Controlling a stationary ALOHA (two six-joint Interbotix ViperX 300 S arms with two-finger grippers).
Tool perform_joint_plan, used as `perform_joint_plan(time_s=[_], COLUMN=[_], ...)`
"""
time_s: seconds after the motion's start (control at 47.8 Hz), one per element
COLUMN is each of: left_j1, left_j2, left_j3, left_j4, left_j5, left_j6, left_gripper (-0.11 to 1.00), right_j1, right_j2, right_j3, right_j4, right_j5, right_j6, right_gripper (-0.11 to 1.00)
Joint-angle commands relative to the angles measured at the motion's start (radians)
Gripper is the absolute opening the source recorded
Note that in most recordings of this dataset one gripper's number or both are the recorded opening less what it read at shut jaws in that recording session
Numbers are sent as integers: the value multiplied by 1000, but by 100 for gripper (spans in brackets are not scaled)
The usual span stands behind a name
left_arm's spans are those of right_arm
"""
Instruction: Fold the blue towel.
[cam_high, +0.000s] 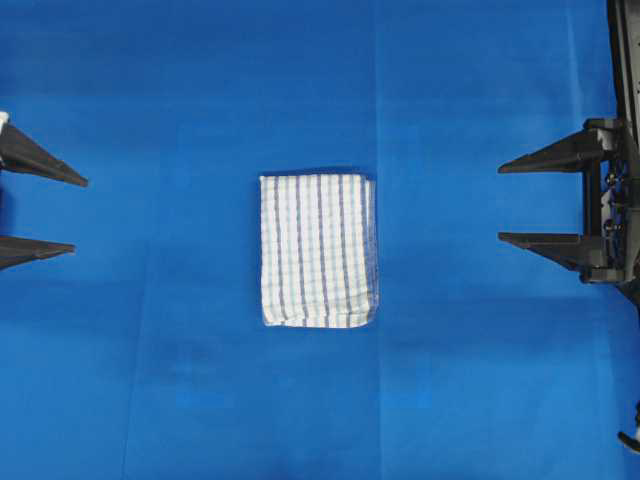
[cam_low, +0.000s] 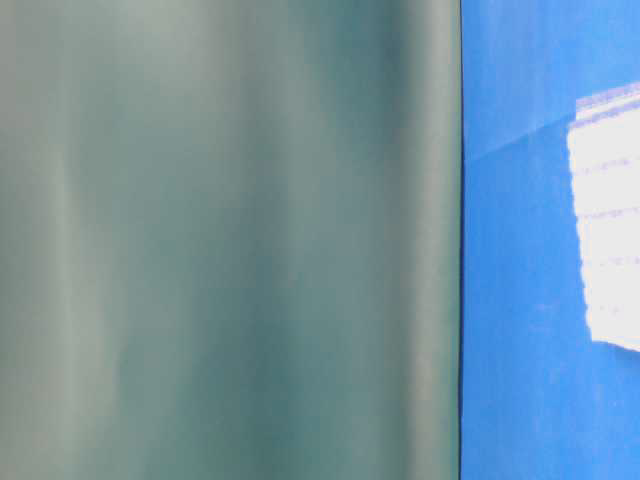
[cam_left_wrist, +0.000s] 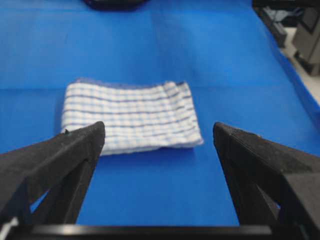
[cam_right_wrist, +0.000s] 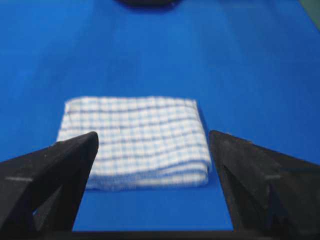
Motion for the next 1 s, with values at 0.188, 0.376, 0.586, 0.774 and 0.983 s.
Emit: perform_joint_plan(time_s=[0.188, 0.376, 0.586, 0.774, 0.983], left_j1=[52, 55, 54, 54, 54], left_j2=[-55, -55, -55, -58, -58], left_j3=[52, 57, 61, 61, 63], left_j4=[2, 2, 2, 2, 2], left_j5=[18, 23, 26, 31, 35], left_j6=[9, 11, 12, 12, 12], left_gripper=[91, 91, 91, 91, 91], right_j1=[-2, -2, -2, -3, -2], right_j2=[35, 40, 38, 40, 40], right_j3=[6, 8, 8, 8, 8], right_j4=[17, 18, 18, 18, 18], right_j5=[-29, -29, -29, -29, -29], right_j6=[-2, -2, -2, 0, 0], right_gripper=[84, 84, 84, 84, 84])
